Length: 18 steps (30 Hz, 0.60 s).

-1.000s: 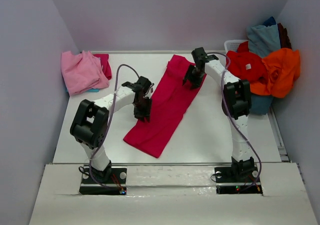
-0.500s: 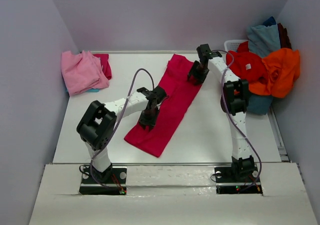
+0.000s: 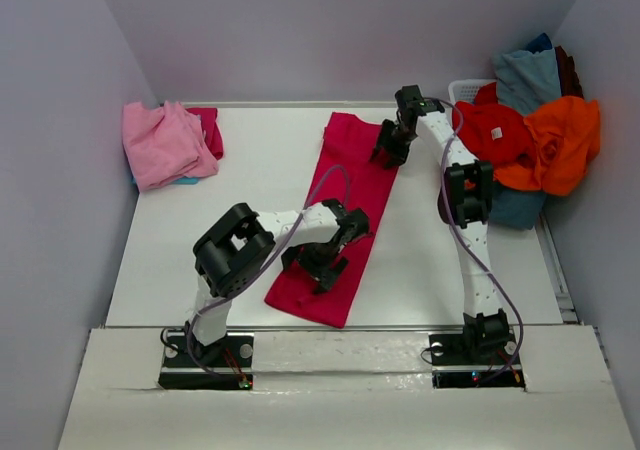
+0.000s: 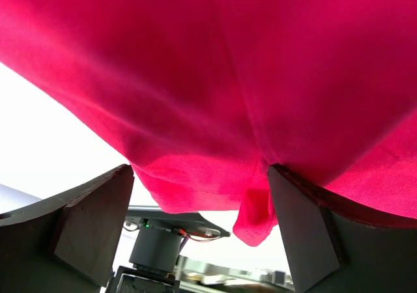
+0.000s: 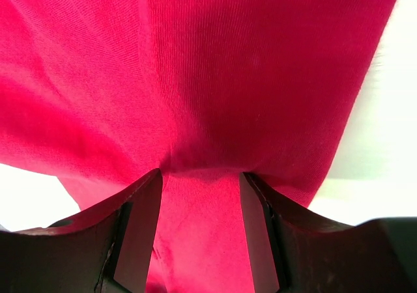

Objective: Fold and stack the t-shirts
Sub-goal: Fold the tshirt

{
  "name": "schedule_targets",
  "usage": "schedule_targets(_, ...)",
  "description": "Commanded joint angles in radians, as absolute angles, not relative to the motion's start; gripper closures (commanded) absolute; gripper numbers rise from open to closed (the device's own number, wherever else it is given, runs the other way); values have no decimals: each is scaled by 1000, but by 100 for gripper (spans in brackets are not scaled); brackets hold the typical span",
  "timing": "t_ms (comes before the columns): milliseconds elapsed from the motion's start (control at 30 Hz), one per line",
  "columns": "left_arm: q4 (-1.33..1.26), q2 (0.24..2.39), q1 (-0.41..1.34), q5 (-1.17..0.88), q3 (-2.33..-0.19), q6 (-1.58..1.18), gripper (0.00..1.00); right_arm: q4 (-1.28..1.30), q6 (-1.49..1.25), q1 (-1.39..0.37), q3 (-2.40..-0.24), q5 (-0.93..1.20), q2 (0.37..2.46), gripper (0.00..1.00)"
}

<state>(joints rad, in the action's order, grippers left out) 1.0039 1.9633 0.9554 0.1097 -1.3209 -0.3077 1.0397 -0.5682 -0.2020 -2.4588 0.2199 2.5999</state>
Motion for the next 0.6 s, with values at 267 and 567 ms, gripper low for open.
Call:
schedule_targets(267,928,2023,1140,-179,-1272,-316,1,1068,-407,-216,-2482,307,2658,42)
schedule_targets(567,907,1999,1223,-253,-1348,-344,1,1054,-341,-255,-2456,344,2635,42)
